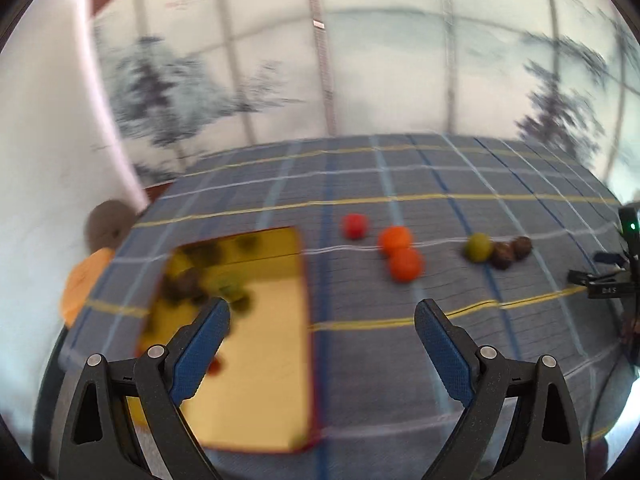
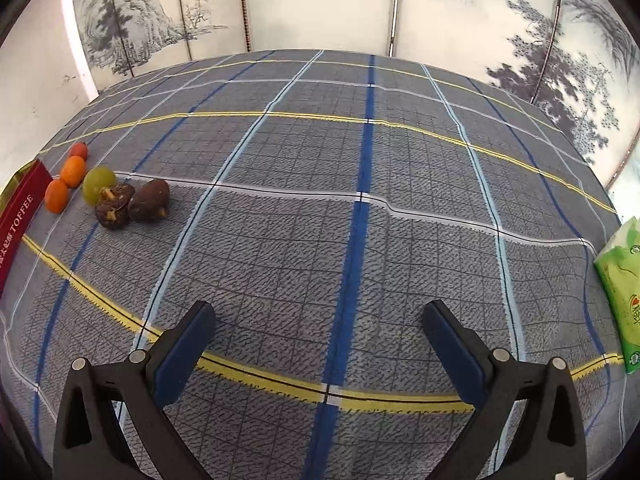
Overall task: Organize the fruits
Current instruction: 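Grasp an orange with the left gripper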
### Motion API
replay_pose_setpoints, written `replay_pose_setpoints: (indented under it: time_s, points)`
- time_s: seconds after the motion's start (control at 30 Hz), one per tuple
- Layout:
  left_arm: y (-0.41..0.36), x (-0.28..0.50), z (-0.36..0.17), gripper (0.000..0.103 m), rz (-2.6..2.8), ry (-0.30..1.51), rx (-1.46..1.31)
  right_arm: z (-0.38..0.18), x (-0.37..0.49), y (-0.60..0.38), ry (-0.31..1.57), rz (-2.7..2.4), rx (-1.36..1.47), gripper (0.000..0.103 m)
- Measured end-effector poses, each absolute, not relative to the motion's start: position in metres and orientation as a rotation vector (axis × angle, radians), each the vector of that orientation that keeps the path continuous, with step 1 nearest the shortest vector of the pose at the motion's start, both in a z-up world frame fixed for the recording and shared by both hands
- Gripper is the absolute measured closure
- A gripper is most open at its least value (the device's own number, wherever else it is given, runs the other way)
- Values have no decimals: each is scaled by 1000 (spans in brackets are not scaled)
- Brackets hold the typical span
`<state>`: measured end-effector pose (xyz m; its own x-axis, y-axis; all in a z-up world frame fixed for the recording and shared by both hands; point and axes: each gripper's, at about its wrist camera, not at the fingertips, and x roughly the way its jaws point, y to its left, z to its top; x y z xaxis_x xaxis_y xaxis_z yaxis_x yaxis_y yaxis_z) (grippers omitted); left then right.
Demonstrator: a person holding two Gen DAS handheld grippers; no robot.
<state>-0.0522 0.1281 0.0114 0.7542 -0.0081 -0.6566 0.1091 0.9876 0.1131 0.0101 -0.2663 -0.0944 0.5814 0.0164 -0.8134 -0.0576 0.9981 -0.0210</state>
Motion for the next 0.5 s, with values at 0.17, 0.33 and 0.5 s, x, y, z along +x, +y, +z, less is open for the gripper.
replay_pose_setpoints:
  time_s: [0.17,0.33,0.5]
  points:
    - [83,16,-14,10,-160,784,185,-93,9,-264,945,74,-42,0]
    - [75,58,-42,21,-136,860,197,-93,6,-263,936,107,-22,0]
    - [78,82,-66,21,-116,912,149,-92,5,-261,936,123,-22,0]
